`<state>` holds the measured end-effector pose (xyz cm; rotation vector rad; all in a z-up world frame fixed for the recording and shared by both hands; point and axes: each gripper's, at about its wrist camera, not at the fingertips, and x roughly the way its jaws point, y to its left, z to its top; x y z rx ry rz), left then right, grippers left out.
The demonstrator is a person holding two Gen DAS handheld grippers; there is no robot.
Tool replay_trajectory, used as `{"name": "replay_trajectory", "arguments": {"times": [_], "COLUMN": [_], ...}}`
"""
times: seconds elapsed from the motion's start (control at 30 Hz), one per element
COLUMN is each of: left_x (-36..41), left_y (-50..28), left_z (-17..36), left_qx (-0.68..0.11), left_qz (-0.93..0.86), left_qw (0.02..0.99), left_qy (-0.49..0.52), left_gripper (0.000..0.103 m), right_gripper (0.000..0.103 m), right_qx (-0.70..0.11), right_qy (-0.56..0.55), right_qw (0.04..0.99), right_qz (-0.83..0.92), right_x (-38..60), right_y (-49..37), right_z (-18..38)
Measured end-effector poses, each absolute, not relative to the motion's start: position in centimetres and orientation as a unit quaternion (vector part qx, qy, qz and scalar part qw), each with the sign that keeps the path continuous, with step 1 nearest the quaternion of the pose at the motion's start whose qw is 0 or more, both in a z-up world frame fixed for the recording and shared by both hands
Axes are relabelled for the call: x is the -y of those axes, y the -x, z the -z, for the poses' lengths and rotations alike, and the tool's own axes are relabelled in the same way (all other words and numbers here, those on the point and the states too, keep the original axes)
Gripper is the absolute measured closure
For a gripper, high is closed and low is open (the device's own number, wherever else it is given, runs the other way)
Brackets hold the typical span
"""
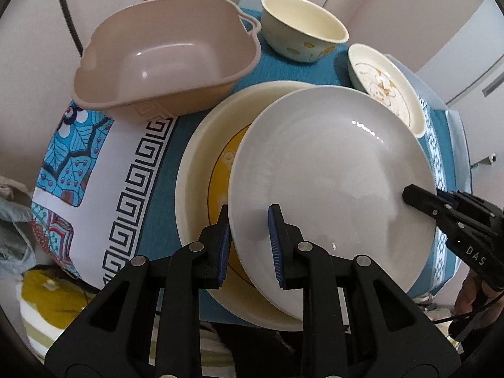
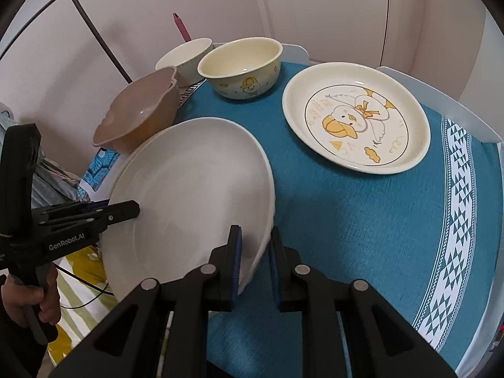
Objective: Organize plates and bowls
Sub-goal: 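Carry the white plate with both tools over the yellow bear plate, then lower the white plate onto the yellow bear plate and open both tools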
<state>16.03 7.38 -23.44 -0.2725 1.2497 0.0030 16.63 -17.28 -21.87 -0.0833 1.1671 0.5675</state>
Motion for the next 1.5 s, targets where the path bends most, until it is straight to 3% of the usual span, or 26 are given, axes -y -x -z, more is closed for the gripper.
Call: {"name": "replay_trajectory", "arguments": {"times": [0.67,1.5], "left_x": [-3.1,-2.3], "left_y": [-17.0,-16.1], "left_z": [23.2,22.5], "left_qx": [-0.584,-0.573], "left_qz": [-0.038,-0.059], "left_qw": [0.808,0.811], "left_qy": [-0.067,-0.107], "left_gripper": [0.084,0.084], "right_gripper": [0.088,0.088], "right_qx": [-0.541,-0.533], "right_qy": [0.075,0.123], "right_qw": [0.803,0.807], "right_qz": [-0.239,-0.224], "right_x": [15.7,14.4], "right_y": [-16.2,-15.8], "right_z": [22.2,22.6]}}
